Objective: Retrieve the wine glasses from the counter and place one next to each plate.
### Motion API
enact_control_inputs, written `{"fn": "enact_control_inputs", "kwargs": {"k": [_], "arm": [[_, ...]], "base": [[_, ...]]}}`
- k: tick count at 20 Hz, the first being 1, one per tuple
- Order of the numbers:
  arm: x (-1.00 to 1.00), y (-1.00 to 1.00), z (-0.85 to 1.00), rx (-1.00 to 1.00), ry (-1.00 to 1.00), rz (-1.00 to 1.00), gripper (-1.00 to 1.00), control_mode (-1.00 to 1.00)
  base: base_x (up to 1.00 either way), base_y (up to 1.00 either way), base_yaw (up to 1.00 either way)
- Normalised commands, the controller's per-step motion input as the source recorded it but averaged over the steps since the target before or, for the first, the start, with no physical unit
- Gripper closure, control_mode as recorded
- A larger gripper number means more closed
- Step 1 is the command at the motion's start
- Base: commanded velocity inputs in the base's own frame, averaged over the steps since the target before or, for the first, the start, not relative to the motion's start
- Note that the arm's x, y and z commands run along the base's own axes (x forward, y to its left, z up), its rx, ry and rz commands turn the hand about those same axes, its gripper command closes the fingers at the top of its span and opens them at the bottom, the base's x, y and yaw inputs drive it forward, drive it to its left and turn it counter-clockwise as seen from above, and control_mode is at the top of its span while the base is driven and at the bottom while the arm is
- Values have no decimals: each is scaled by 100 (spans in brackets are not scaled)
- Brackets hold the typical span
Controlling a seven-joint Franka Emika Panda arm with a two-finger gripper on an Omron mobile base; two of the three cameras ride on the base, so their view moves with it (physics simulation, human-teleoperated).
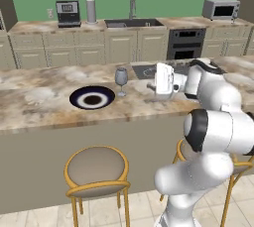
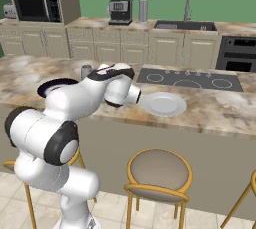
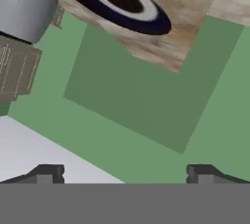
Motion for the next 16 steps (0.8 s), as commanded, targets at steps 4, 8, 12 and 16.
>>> {"fn": "enact_control_inputs", "kwargs": {"k": [4,8,12,16], "arm": [[-87,0,90,11,-10,0,-100,-100],[-97,1,83,3,-20,1,-100,-100],[-100,0,72,1,-21,6,-100,-100],[-85,0,59,1,-16,6,-100,-100]], "base": [[0,0,0],[0,0,0],[0,0,0],[0,0,0]]}}
